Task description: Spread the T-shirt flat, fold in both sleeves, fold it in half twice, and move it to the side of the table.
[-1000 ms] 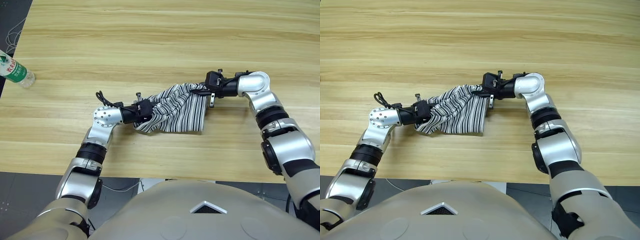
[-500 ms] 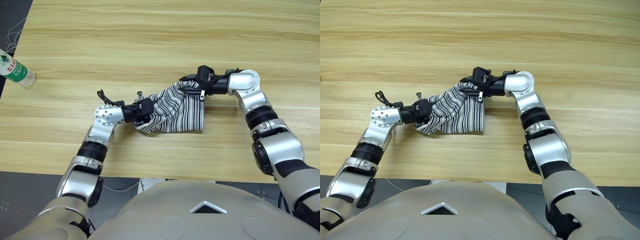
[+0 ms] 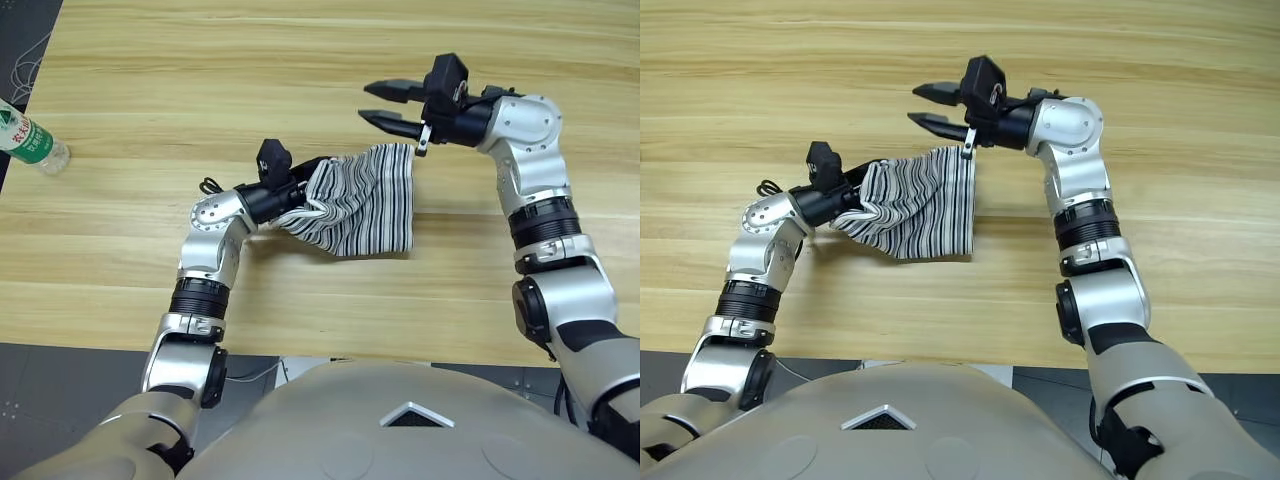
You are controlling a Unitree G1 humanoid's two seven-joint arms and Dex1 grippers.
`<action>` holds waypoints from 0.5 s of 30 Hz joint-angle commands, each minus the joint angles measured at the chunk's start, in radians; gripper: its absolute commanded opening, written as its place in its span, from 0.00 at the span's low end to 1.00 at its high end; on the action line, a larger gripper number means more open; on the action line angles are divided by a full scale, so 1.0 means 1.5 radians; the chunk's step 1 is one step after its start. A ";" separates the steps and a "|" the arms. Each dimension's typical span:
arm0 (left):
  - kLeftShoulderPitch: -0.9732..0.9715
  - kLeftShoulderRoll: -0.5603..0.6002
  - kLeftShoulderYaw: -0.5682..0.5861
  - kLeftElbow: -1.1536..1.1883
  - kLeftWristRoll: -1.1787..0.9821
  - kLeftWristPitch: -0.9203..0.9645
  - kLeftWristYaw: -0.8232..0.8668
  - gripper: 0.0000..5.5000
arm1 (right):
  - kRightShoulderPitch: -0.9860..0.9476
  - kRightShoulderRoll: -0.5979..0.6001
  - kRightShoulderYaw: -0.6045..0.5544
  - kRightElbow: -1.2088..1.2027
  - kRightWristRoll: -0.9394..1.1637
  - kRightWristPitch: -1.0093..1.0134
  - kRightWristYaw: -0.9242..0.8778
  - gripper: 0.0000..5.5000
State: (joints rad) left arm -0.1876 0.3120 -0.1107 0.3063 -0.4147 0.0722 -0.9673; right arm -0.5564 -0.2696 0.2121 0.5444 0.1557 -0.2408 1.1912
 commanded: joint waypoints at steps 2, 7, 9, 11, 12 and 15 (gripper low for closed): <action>0.002 -0.005 0.014 -0.026 -0.005 0.041 0.015 0.20 | 0.099 -0.086 0.089 -0.049 -0.080 -0.006 0.069 0.26; -0.004 -0.012 0.023 -0.016 0.005 0.044 0.020 0.20 | 0.121 -0.109 0.120 -0.018 -0.130 -0.029 0.050 0.26; -0.008 -0.015 0.027 -0.008 0.008 0.041 0.022 0.20 | 0.112 -0.096 0.118 0.008 -0.146 -0.043 0.012 0.26; -0.012 -0.016 0.030 0.000 0.011 0.039 0.022 0.20 | 0.104 -0.079 0.114 0.030 -0.152 -0.054 -0.026 0.26; -0.012 -0.017 0.030 0.003 0.013 0.037 0.021 0.20 | 0.098 -0.071 0.111 0.041 -0.152 -0.057 -0.045 0.26; -0.013 -0.020 0.031 0.008 0.017 0.033 0.021 0.20 | 0.089 -0.057 0.106 0.057 -0.147 -0.064 -0.069 0.26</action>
State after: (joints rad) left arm -0.1919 0.2838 -0.0717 0.3096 -0.4077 0.1267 -0.9460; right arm -0.4153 -0.3618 0.3717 0.6044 -0.0432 -0.3415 1.1071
